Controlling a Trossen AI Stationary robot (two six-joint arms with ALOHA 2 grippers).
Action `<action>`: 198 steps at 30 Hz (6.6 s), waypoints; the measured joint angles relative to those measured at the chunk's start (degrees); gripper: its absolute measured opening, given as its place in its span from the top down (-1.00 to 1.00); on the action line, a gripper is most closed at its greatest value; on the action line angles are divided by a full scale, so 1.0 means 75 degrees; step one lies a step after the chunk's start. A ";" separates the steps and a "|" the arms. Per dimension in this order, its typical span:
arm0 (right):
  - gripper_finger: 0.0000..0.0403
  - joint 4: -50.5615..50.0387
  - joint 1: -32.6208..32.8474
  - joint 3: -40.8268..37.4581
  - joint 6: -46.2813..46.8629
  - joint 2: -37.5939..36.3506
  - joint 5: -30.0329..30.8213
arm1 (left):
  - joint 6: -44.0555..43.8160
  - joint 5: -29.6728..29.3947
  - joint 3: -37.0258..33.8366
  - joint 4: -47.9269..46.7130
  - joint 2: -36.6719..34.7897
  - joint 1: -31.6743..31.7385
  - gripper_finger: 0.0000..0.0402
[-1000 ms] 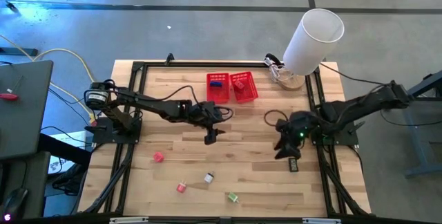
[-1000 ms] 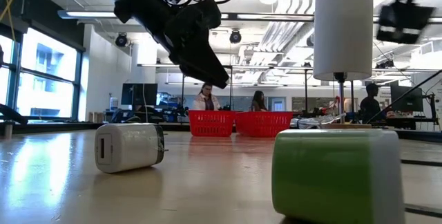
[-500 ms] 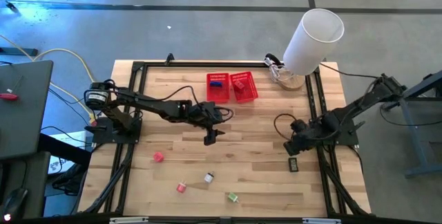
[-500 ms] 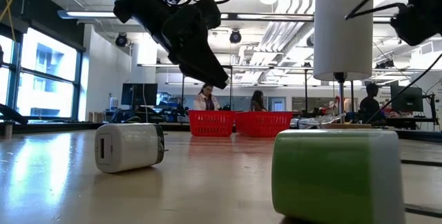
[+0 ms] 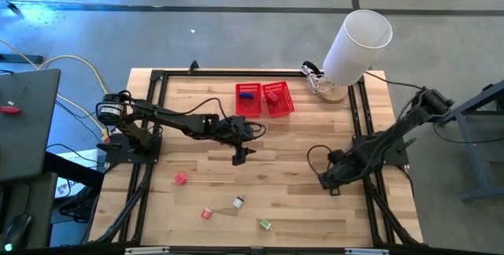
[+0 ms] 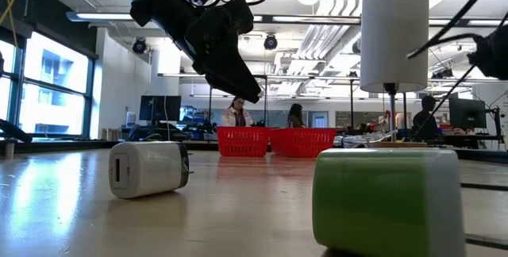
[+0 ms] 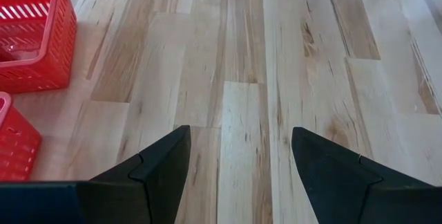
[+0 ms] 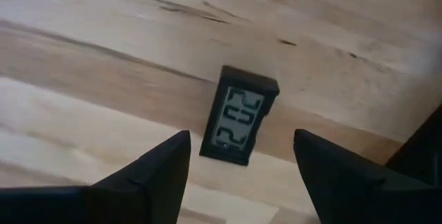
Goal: Pick & Place Office items
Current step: Put the black digital clock into the left red bin
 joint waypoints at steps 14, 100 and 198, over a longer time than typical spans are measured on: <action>-0.11 0.0444 -0.0213 0.0000 -0.0191 0.1445 -0.0093 | -0.0201 0.0017 0.0000 0.0006 0.0000 -0.0023 -0.22; 0.78 1.0991 -0.2801 0.0002 -1.5337 0.0021 0.4243 | 0.0682 -0.0096 -0.1250 1.0272 0.1609 -0.0230 -0.22; -0.36 0.9753 -0.3635 0.0487 -1.5379 0.0922 -0.0712 | -0.5846 0.6689 -0.0160 0.7157 0.1571 0.0895 0.75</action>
